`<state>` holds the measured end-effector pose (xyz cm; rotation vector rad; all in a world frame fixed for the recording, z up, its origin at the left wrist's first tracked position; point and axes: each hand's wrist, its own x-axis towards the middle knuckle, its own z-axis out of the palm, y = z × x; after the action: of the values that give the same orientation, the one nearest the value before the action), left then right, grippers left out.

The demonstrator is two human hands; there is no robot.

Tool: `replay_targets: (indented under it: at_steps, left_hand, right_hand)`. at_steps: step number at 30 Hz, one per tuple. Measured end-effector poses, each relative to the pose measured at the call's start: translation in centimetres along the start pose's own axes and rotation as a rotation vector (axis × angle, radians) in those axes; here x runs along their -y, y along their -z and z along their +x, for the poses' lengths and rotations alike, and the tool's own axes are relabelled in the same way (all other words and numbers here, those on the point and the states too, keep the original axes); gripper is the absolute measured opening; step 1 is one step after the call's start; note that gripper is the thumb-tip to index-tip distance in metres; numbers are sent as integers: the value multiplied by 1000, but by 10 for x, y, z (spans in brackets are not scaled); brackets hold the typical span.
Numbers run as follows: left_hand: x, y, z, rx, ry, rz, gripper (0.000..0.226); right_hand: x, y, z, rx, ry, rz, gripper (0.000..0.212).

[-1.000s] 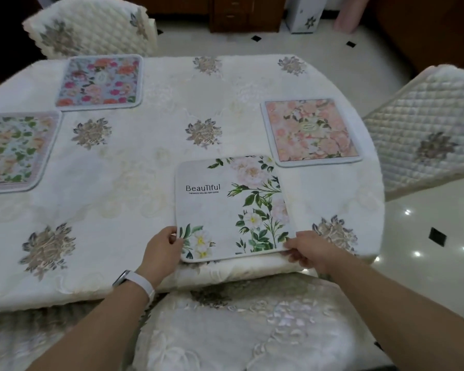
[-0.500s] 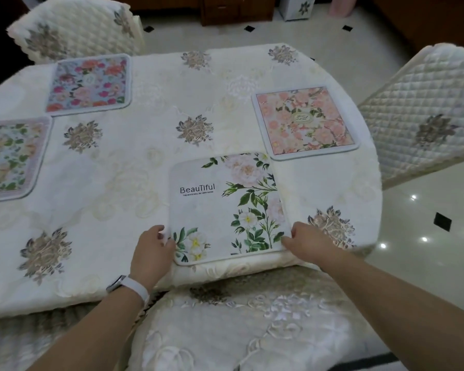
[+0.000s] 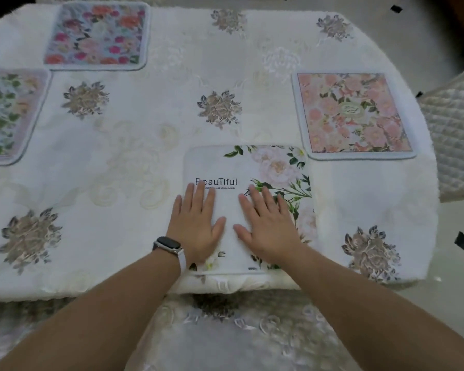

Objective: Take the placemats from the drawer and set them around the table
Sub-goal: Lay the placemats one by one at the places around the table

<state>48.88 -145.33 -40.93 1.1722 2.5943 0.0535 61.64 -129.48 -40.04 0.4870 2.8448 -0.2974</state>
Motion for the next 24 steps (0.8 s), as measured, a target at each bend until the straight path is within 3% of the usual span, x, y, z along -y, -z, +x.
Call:
replay_targets:
  at_steps: [10, 24]
  left_hand:
    - [-1, 22, 113, -94, -71, -8, 60]
    - [28, 24, 124, -132, 170, -55, 77]
  right_hand:
    - [-18, 22, 116, -118, -36, 17, 65]
    - [-53, 28, 125, -156, -207, 60, 76]
